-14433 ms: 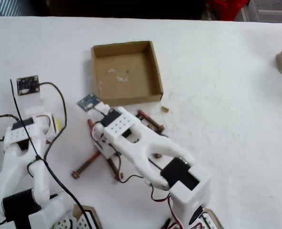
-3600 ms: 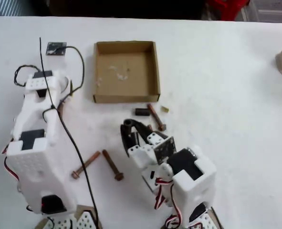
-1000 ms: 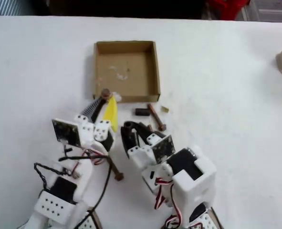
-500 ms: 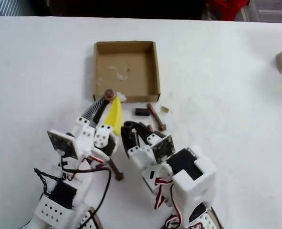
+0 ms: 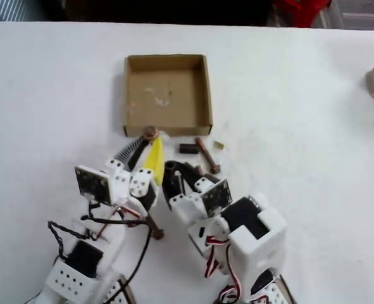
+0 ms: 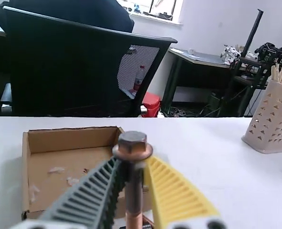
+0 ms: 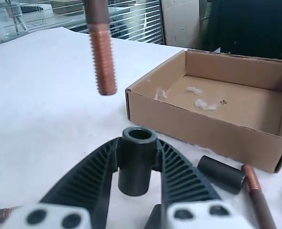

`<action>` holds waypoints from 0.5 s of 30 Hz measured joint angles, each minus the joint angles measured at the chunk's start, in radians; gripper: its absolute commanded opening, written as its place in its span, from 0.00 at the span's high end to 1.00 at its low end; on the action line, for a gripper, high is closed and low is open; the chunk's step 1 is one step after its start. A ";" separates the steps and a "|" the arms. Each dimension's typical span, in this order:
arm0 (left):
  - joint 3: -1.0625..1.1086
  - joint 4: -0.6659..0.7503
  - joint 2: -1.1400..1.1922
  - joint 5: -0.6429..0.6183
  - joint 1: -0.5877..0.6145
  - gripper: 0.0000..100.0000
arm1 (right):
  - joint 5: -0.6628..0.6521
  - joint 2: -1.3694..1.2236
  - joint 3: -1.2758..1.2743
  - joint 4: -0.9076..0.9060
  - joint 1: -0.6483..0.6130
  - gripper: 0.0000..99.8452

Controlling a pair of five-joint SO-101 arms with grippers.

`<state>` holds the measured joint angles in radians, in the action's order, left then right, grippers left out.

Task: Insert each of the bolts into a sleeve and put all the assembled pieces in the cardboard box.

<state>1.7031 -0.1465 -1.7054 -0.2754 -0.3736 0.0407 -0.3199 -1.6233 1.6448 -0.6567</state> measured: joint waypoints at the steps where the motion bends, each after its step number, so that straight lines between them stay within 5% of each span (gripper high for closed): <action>1: 0.000 -0.002 0.000 0.000 -0.008 0.98 | 0.000 0.000 0.000 0.000 0.000 0.98; 15: 0.000 -0.074 0.000 0.003 -0.017 0.98 | 0.000 0.000 0.000 0.006 -0.041 0.98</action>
<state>1.7031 -0.2202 -1.7054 -0.2723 -0.3905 0.0407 -0.3199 -1.6233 1.6510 -0.6981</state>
